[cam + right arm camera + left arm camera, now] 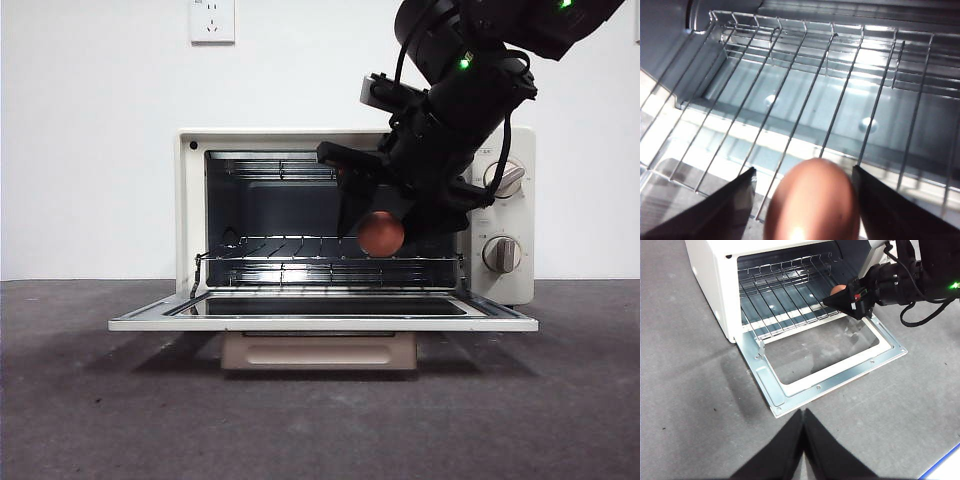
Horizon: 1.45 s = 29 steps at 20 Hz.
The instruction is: Eggoven
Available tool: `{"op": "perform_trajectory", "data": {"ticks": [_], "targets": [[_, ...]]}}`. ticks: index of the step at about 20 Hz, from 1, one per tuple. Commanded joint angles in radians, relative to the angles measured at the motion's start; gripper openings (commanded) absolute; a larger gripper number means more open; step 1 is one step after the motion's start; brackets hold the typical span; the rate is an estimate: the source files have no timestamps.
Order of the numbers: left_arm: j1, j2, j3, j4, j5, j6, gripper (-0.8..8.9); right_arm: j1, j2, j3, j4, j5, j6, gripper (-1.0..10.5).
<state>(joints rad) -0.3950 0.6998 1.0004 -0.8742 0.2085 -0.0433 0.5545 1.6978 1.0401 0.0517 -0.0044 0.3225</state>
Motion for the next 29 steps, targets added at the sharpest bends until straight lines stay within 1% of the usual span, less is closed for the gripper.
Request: {"op": "perform_trajectory", "data": {"ticks": [1, 6, 8, 10, 13, 15, 17, 19, 22, 25, 28, 29], "targets": [[-0.002, 0.005, 0.009, 0.007, 0.002, 0.001, 0.07, 0.008, -0.024, 0.017, 0.008, 0.005, 0.01, 3.2], [-0.002, 0.006, 0.009, 0.007, 0.002, 0.002, 0.07, 0.008, -0.085, 0.017, -0.045, 0.004, 0.011, 3.2], [-0.002, 0.007, 0.009, 0.021, 0.002, 0.002, 0.07, 0.021, -0.14, 0.017, -0.089, 0.005, 0.01, 3.2], [-0.002, 0.021, 0.008, 0.066, 0.002, 0.001, 0.06, 0.035, -0.22, 0.017, -0.132, 0.004, 0.01, 3.2], [-0.002, 0.076, -0.027, 0.163, 0.002, -0.014, 0.06, 0.062, -0.393, 0.017, -0.249, 0.003, -0.006, 3.2], [0.001, 0.119, -0.101, 0.256, 0.002, -0.038, 0.06, 0.084, -0.508, 0.017, -0.336, 0.004, -0.026, 3.2], [0.022, 0.161, -0.198, 0.382, 0.013, -0.082, 0.06, 0.099, -0.627, 0.017, -0.425, 0.005, -0.042, 3.2], [0.072, 0.214, -0.279, 0.507, 0.081, -0.113, 0.06, 0.1, -0.734, 0.017, -0.513, 0.005, -0.045, 3.2], [0.161, 0.326, -0.352, 0.668, 0.198, -0.164, 0.06, 0.1, -0.869, 0.017, -0.628, 0.005, -0.05, 3.2], [0.23, 0.48, -0.362, 0.742, 0.306, -0.171, 0.06, 0.1, -0.977, 0.017, -0.702, 0.025, -0.05, 3.2], [0.252, 0.638, -0.362, 0.819, 0.329, -0.177, 0.06, 0.1, -1.043, 0.017, -0.72, 0.039, -0.049, 3.2], [0.253, 0.688, -0.362, 0.85, 0.355, -0.177, 0.06, 0.1, -1.057, 0.017, -0.72, 0.045, -0.05, 3.2]]}}
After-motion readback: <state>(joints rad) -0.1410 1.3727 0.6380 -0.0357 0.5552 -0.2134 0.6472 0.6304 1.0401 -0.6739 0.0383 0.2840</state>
